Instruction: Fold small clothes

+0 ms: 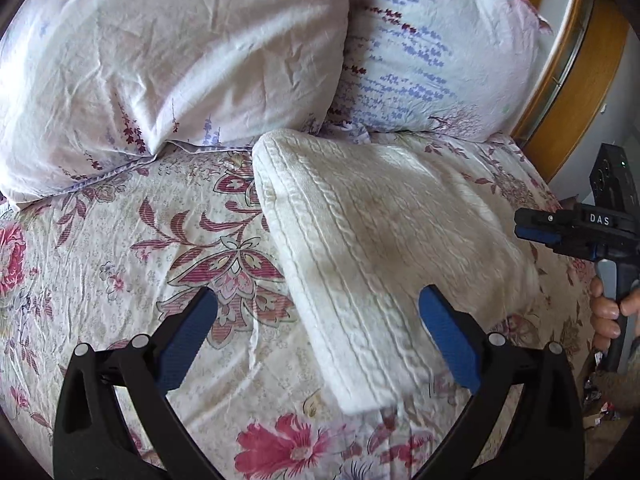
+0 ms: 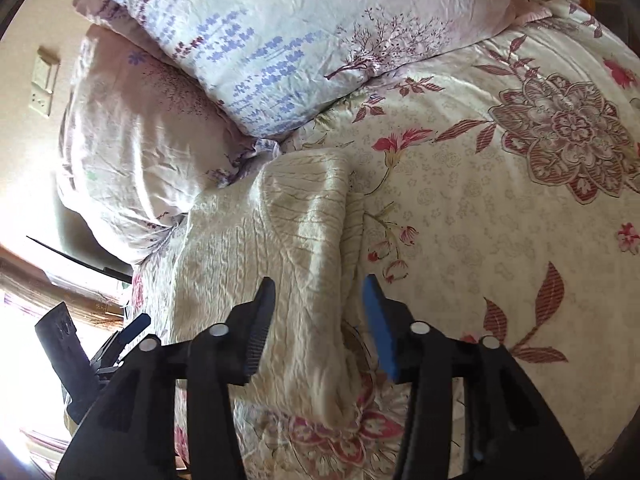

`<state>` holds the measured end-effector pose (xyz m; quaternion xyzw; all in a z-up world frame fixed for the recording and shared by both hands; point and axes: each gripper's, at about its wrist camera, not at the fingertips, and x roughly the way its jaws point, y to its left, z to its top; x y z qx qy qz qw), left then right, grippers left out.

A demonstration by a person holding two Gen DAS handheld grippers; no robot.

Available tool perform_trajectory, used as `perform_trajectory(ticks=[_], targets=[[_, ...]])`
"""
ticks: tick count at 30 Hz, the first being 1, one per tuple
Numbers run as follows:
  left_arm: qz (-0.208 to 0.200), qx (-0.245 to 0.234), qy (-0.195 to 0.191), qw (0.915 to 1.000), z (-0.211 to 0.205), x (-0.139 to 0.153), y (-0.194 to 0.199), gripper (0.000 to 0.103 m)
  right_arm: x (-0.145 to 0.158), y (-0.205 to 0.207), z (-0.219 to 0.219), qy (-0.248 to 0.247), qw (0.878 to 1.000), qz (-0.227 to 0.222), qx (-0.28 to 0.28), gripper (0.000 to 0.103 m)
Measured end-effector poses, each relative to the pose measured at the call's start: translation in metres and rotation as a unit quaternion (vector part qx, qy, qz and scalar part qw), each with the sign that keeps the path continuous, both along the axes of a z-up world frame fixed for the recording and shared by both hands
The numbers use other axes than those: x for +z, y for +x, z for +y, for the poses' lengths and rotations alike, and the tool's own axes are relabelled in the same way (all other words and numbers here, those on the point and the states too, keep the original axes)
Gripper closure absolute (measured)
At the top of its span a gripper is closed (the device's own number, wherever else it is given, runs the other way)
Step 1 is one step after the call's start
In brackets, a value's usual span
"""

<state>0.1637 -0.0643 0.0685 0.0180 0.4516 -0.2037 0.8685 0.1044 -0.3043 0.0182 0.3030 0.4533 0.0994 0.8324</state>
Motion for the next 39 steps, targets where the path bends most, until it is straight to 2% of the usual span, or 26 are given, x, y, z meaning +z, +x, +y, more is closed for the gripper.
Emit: perform_trajectory(ticks=[5, 7, 10, 15, 21, 29, 34, 39], targets=[[-0.026, -0.013, 0.028, 0.9992, 0.005, -0.011, -0.046, 0.002, -0.01, -0.036, -0.001, 0.021, 0.999, -0.009, 0.028, 0.054], [-0.021, -0.004, 0.046, 0.9987, -0.001, -0.022, -0.049, 0.002, -0.014, -0.041, 0.005, 0.023, 0.999, -0.013, 0.042, 0.055], [-0.012, 0.007, 0.056, 0.9983, -0.011, -0.032, -0.048, 0.003, -0.017, -0.041, 0.017, 0.012, 0.998, -0.011, 0.057, 0.063], [-0.02, 0.016, 0.097, 0.995, -0.025, -0.041, -0.047, 0.003, -0.022, -0.04, 0.023, 0.001, 0.999, -0.007, 0.052, 0.063], [-0.008, 0.068, 0.089, 0.9937, -0.01, -0.046, -0.037, 0.004, -0.025, -0.039, 0.026, -0.008, 0.998, -0.003, 0.055, 0.064], [0.003, 0.089, 0.083, 0.9925, -0.004, -0.048, -0.033, 0.004, -0.027, -0.039, 0.026, -0.019, 0.998, -0.005, 0.066, 0.09], [0.015, 0.098, 0.074, 0.9923, 0.002, -0.051, -0.03, 0.005, -0.025, -0.04, 0.024, -0.031, 0.998, -0.012, 0.054, 0.092], [0.029, 0.106, 0.065, 0.9918, 0.006, -0.055, -0.027, 0.004, -0.036, -0.037, 0.023, -0.039, 0.998, 0.009, 0.039, 0.093]])
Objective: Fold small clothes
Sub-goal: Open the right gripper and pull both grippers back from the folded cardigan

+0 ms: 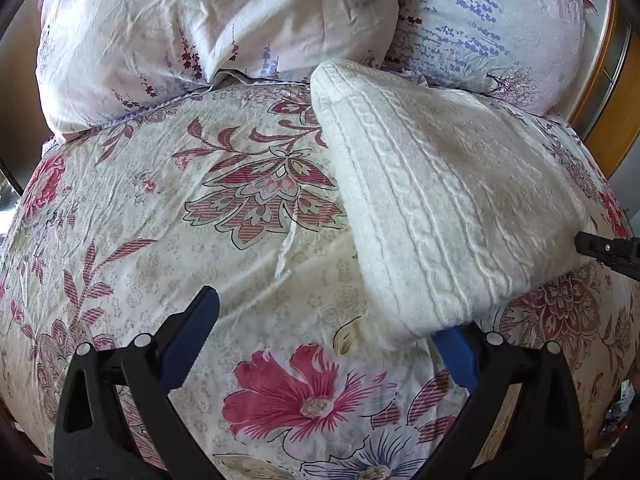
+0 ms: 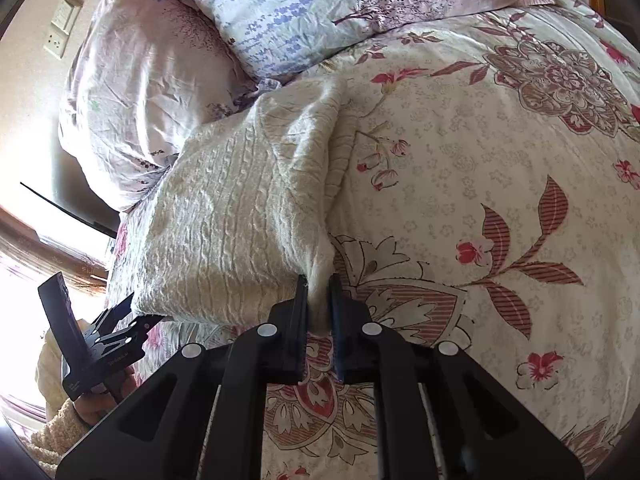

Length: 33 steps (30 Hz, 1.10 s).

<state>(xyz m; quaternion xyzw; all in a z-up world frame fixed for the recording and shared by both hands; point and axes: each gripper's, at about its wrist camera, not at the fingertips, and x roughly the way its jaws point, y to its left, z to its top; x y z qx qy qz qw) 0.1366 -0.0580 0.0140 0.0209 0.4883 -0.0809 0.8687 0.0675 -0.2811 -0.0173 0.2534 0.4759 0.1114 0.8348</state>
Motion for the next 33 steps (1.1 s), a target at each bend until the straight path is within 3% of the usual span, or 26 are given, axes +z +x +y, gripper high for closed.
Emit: perform_trajectory(ticks=[5, 8, 12, 16, 19, 24, 33], targets=[[0.015, 0.013, -0.026, 0.9995, 0.008, -0.009, 0.001, 0.002, -0.008, 0.002, 0.0, -0.003, 1.0, 0.008, -0.008, 0.092], [0.01, -0.003, -0.048, 0.9988, 0.014, 0.003, -0.007, 0.002, 0.003, -0.003, -0.002, -0.005, 1.0, -0.005, -0.005, 0.09], [-0.052, -0.002, -0.104, 0.9933, 0.038, 0.039, -0.026, 0.003, 0.04, -0.018, -0.009, -0.026, 0.996, -0.085, -0.023, 0.09], [-0.098, -0.012, -0.137, 0.9856, 0.021, 0.068, -0.01, 0.003, 0.049, -0.001, 0.015, -0.043, 0.994, -0.098, 0.021, 0.09], [-0.082, -0.035, -0.107, 0.9902, -0.015, 0.064, 0.012, 0.004, 0.04, 0.011, 0.036, -0.068, 0.993, -0.086, 0.038, 0.09], [-0.036, -0.047, -0.031, 0.9977, -0.048, 0.034, 0.026, 0.009, 0.026, 0.014, 0.046, -0.107, 0.991, -0.068, 0.038, 0.089], [-0.009, -0.035, -0.015, 0.9993, -0.047, 0.007, 0.03, 0.002, 0.015, 0.014, 0.055, -0.153, 0.985, -0.074, 0.042, 0.088]])
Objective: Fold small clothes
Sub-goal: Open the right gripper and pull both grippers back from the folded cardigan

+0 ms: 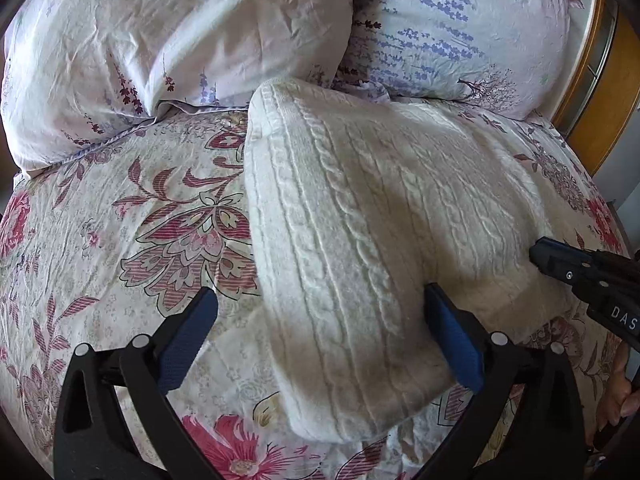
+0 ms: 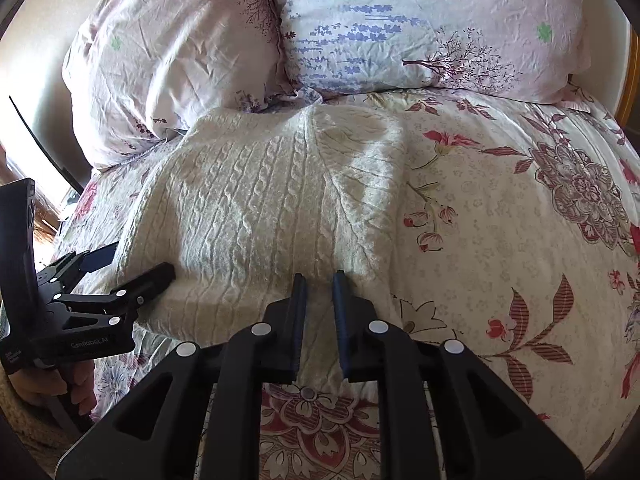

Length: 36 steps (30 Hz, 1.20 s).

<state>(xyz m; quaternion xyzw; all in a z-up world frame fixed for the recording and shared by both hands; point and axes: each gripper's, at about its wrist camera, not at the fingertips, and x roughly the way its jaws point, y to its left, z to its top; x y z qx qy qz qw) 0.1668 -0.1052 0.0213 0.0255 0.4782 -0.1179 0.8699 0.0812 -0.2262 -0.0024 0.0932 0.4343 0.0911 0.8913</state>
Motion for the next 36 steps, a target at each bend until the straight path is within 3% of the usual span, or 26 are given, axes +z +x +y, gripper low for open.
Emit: perform_trajectory(ticks=[7, 12, 14, 18, 20, 27, 31, 36], targets=[[-0.004, 0.001, -0.006, 1.0, 0.001, -0.003, 0.001, 0.002, 0.001, 0.002, 0.006, -0.03, 0.999, -0.011, 0.006, 0.087], [-0.039, 0.006, -0.013, 0.9992, 0.015, 0.02, -0.021, 0.002, 0.018, -0.017, -0.008, -0.021, 0.999, -0.031, -0.033, 0.081], [-0.054, 0.018, -0.01, 0.9983, 0.027, 0.026, -0.031, 0.002, 0.022, -0.029, -0.013, -0.068, 0.995, -0.037, -0.068, 0.044], [-0.058, 0.056, -0.02, 0.9965, 0.059, 0.029, -0.05, 0.002, 0.027, -0.05, -0.033, -0.099, 0.986, -0.04, -0.127, 0.03], [-0.051, 0.068, -0.022, 0.9962, 0.068, 0.028, -0.057, 0.002, 0.027, -0.059, -0.039, -0.103, 0.983, -0.032, -0.149, 0.008], [-0.005, 0.056, -0.022, 0.9982, 0.061, 0.011, -0.077, 0.002, 0.019, -0.075, -0.019, -0.119, 0.981, -0.014, -0.149, 0.001], [-0.008, 0.031, 0.0, 0.9995, 0.042, 0.007, -0.083, 0.002, 0.011, -0.075, 0.003, -0.092, 0.988, 0.0, -0.126, 0.001], [-0.009, 0.03, 0.025, 0.9992, 0.033, -0.001, -0.084, 0.002, 0.003, -0.079, 0.025, -0.115, 0.987, -0.014, -0.11, 0.001]])
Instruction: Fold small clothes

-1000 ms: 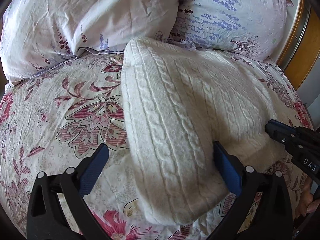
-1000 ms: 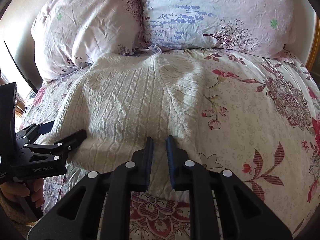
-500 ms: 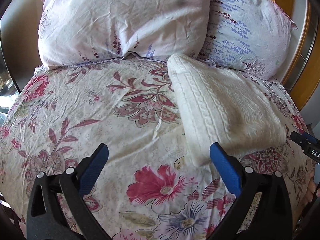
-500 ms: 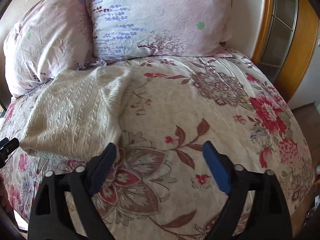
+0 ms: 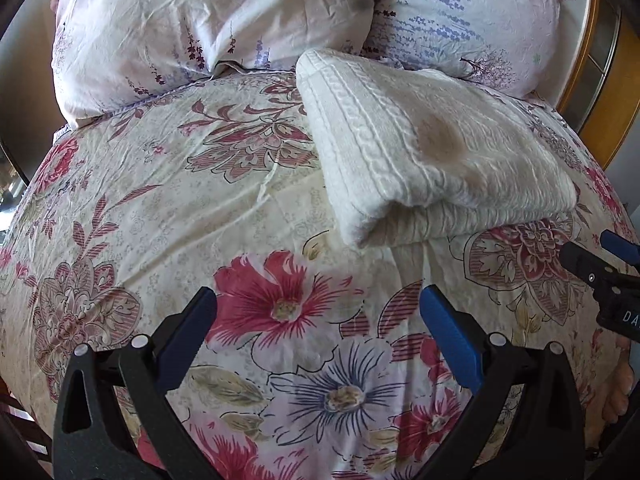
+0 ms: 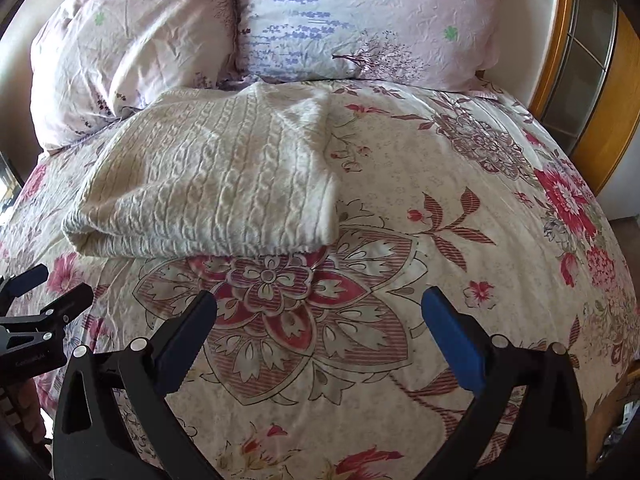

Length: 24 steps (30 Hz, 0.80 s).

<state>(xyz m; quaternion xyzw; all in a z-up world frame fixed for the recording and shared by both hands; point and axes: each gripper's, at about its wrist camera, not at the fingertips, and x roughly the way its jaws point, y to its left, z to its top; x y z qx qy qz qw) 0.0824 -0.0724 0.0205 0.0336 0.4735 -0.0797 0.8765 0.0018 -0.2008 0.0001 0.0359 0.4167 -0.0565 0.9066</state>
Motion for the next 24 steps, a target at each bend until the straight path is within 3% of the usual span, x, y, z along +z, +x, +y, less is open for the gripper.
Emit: perform_trajectory(ticks=[10, 18, 24], targets=[[0.005, 0.01, 0.01, 0.9999, -0.001, -0.012, 0.005, 0.002, -0.01, 0.001, 0.002, 0.023, 1.0, -0.009, -0.005, 0.001], [-0.003, 0.019, 0.007, 0.9998, -0.002, -0.014, 0.008, 0.002, -0.022, 0.006, 0.012, -0.005, 1.0, 0.009, 0.005, 0.001], [-0.01, 0.017, 0.005, 0.9998, -0.002, -0.014, 0.008, 0.002, -0.026, 0.006, 0.009, 0.005, 1.0, 0.004, 0.001, 0.001]])
